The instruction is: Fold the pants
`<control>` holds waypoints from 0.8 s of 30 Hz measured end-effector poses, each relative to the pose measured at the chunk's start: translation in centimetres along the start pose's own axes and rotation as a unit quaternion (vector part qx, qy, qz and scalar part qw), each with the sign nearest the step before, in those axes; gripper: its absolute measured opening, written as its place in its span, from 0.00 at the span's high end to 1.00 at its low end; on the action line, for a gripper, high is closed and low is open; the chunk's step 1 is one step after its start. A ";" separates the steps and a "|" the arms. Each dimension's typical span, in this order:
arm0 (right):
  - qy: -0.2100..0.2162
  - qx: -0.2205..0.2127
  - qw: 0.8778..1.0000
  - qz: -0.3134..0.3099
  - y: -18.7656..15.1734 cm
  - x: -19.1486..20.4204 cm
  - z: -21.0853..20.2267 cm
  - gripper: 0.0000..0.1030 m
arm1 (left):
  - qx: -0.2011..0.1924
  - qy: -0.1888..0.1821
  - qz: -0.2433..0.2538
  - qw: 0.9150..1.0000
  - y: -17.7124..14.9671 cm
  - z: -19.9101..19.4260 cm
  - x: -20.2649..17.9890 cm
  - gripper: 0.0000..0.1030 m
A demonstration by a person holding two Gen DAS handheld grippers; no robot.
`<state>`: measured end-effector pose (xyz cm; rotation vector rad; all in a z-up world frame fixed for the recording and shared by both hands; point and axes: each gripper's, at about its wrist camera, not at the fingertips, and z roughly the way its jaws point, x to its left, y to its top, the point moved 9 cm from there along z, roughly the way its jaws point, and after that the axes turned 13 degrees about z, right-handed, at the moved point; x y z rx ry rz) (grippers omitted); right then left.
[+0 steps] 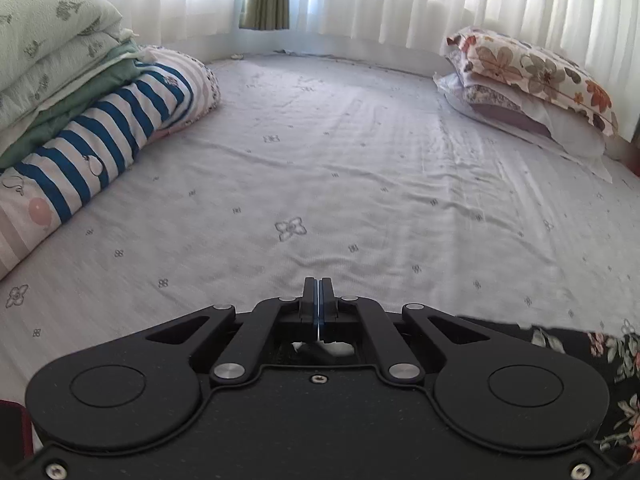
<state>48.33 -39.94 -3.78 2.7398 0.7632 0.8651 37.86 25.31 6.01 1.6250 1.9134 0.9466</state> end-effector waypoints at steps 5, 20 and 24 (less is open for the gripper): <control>-0.001 0.001 1.000 0.003 0.3 -0.3 -0.4 0.68 | 0.024 -0.073 0.003 0.997 -1.3 1.1 -3.1 0.86; -0.010 -0.048 0.998 -0.032 0.4 -1.4 -3.5 0.98 | 0.131 -0.068 -0.079 0.986 -4.0 10.4 -6.5 0.37; -0.008 -0.070 0.996 -0.051 0.8 -1.5 -6.2 0.98 | 0.114 -0.054 -0.112 0.986 -4.9 10.0 -5.9 0.99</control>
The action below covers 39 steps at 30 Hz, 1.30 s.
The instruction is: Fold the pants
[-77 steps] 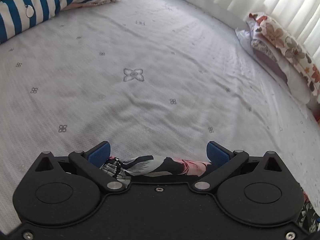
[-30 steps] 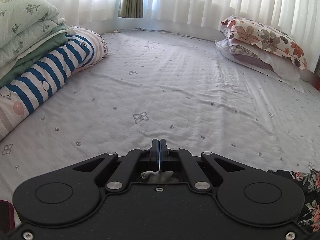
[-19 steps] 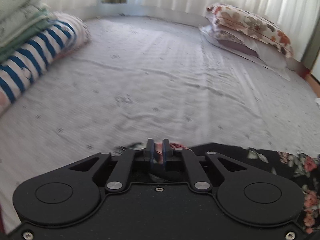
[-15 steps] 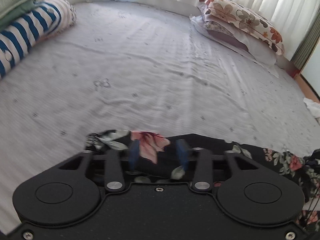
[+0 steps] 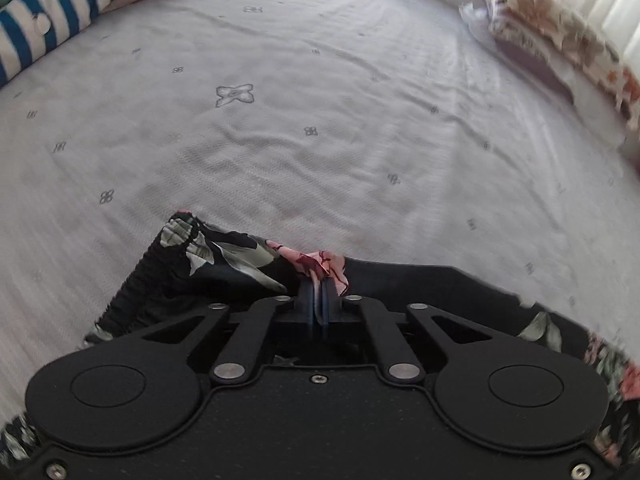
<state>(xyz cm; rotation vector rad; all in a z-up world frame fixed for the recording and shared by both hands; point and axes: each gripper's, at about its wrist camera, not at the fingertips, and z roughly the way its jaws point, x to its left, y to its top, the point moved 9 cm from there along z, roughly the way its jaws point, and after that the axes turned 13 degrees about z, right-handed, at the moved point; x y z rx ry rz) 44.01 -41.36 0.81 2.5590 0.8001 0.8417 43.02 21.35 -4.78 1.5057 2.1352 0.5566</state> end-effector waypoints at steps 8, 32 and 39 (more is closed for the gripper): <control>0.015 -0.049 0.998 -0.021 1.8 -3.2 -8.4 0.98 | -0.068 -0.021 0.019 0.997 1.1 -8.1 0.8 0.99; 0.195 0.195 0.960 0.057 -14.6 0.4 -6.8 0.36 | -0.100 -0.078 0.044 0.991 1.1 -21.1 -0.3 0.99; 0.166 0.187 0.966 0.065 -15.6 2.3 -4.2 0.36 | -0.096 -0.080 0.046 0.991 1.0 -20.3 0.3 0.99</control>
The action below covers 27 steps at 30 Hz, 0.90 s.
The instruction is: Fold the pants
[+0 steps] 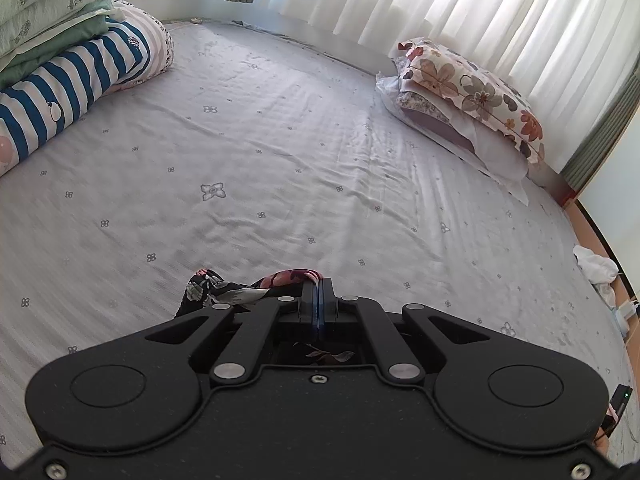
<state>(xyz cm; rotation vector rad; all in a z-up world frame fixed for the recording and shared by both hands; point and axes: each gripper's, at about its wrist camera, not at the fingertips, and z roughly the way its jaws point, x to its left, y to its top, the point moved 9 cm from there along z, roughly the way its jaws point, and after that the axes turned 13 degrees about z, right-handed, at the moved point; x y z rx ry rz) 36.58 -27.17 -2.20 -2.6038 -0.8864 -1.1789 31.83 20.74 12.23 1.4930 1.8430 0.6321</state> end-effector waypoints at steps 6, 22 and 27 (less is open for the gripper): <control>-0.014 -0.018 1.000 -0.013 1.6 0.9 1.1 0.36 | 0.004 0.000 0.002 1.000 -0.6 0.6 0.7 0.99; -0.061 -0.092 0.994 -0.011 4.7 -0.3 -3.0 0.98 | 0.007 -0.011 0.012 1.000 -2.3 -0.3 0.6 0.98; -0.053 -0.141 0.987 -0.055 4.0 0.1 -10.2 0.98 | 0.001 -0.028 0.031 0.999 -3.5 -2.4 -0.5 0.98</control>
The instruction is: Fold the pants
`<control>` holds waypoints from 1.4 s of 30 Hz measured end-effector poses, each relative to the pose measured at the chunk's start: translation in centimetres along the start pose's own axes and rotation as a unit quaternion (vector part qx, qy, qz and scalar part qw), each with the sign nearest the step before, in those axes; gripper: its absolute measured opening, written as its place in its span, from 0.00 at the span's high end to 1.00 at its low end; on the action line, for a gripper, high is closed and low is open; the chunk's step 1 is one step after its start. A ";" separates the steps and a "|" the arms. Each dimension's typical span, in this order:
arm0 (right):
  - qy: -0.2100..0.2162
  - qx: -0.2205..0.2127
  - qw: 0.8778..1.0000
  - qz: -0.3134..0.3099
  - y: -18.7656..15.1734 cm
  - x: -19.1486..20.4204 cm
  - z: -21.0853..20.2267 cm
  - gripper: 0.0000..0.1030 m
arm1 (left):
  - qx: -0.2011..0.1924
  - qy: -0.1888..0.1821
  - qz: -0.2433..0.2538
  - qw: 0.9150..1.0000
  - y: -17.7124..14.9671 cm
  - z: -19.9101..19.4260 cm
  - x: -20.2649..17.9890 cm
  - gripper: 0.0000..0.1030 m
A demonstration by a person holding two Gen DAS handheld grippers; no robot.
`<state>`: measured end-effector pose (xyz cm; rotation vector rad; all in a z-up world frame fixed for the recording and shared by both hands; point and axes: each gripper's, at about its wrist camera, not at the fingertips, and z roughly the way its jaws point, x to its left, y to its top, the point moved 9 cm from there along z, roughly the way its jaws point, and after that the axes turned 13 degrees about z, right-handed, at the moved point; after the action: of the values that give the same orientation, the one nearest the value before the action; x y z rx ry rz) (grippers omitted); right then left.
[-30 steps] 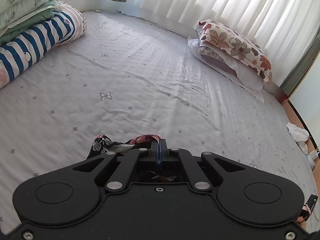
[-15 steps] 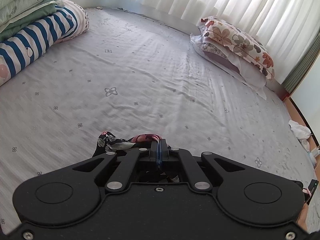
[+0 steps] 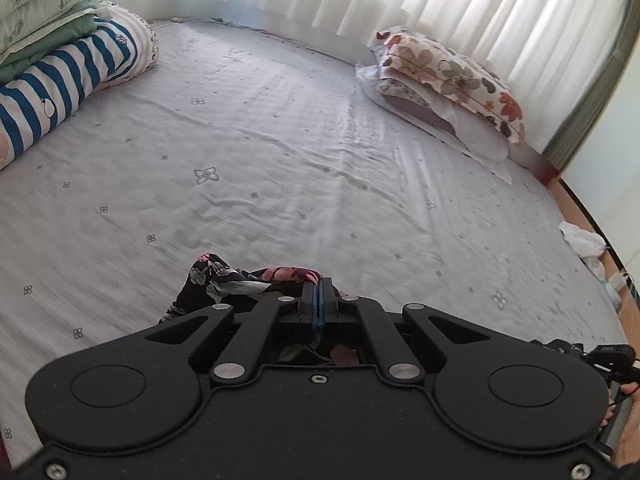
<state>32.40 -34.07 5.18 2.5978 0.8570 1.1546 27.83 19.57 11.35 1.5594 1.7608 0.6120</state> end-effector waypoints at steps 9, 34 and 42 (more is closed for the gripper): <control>0.025 0.005 0.999 -0.034 -3.4 -5.8 -12.8 0.98 | 0.015 -0.019 0.000 1.000 -6.5 -4.7 0.2 0.98; -0.073 0.027 0.996 -0.051 -13.6 -17.0 -15.1 0.91 | 0.090 0.095 -0.017 0.991 -19.8 -5.0 7.3 0.98; -0.050 -0.026 0.996 -0.069 -11.9 -17.6 -15.3 0.53 | 0.108 0.102 -0.012 0.989 -21.1 -3.7 7.3 0.97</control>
<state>6.73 -35.40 0.26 2.4866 0.9558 0.9890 11.02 23.63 -3.28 1.6648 2.0532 0.6029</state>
